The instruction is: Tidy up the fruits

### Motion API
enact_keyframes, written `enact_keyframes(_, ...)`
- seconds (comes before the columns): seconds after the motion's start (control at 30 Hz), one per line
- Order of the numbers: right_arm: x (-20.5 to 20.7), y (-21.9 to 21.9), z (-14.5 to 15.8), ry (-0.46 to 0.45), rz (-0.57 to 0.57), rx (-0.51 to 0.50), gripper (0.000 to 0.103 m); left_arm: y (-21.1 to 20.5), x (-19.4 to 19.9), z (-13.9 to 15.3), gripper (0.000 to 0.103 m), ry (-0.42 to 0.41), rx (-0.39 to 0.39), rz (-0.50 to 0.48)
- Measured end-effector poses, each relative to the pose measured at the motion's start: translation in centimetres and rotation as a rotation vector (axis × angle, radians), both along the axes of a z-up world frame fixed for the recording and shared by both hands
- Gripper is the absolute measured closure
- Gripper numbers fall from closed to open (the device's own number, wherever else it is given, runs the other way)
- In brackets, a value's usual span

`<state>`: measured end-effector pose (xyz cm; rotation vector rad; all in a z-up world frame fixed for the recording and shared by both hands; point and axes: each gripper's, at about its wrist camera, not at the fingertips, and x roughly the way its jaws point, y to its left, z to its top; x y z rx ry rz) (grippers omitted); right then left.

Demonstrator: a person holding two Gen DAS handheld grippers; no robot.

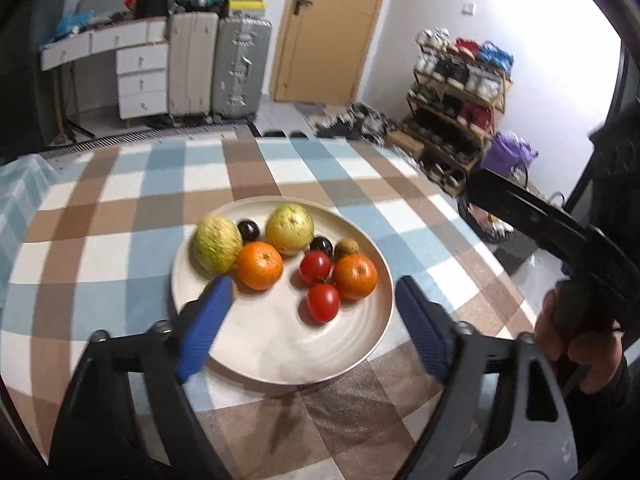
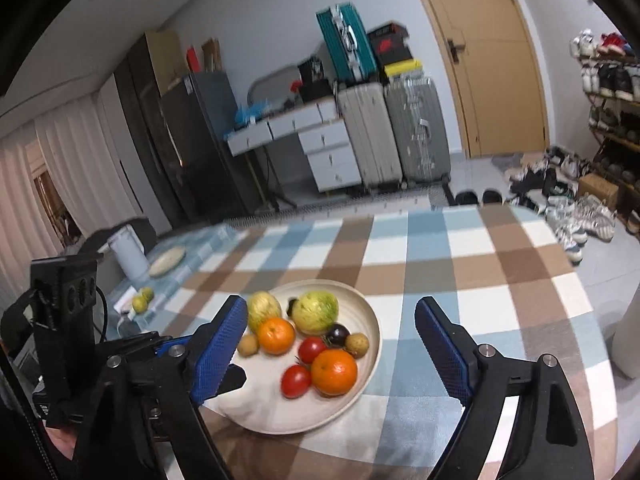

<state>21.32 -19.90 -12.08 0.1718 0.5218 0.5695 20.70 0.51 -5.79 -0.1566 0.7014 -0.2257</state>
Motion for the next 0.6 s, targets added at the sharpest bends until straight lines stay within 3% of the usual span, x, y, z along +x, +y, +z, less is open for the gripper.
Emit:
enact_keyframes(0.13, -2.5, -0.3, 1.7, -0.084, -0.032, 0.013, 0.007, 0.4, -1.8, 2.1, 0.018, -0.044, 0.018, 0.048)
enact_keyframes(0.3, -6.2, -0.5, 3.9, -0.213, -0.070, 0.021, 0.002, 0.9, -4.7, 4.7, 0.001, -0.124, 0.035, 0.113)
enact_keyframes(0.6, -12.5, -0.5, 6.3, -0.466, -0.118, 0.012, 0.000, 1.7, -9.7, 7.9, 0.001, -0.254, 0.073, 0.162)
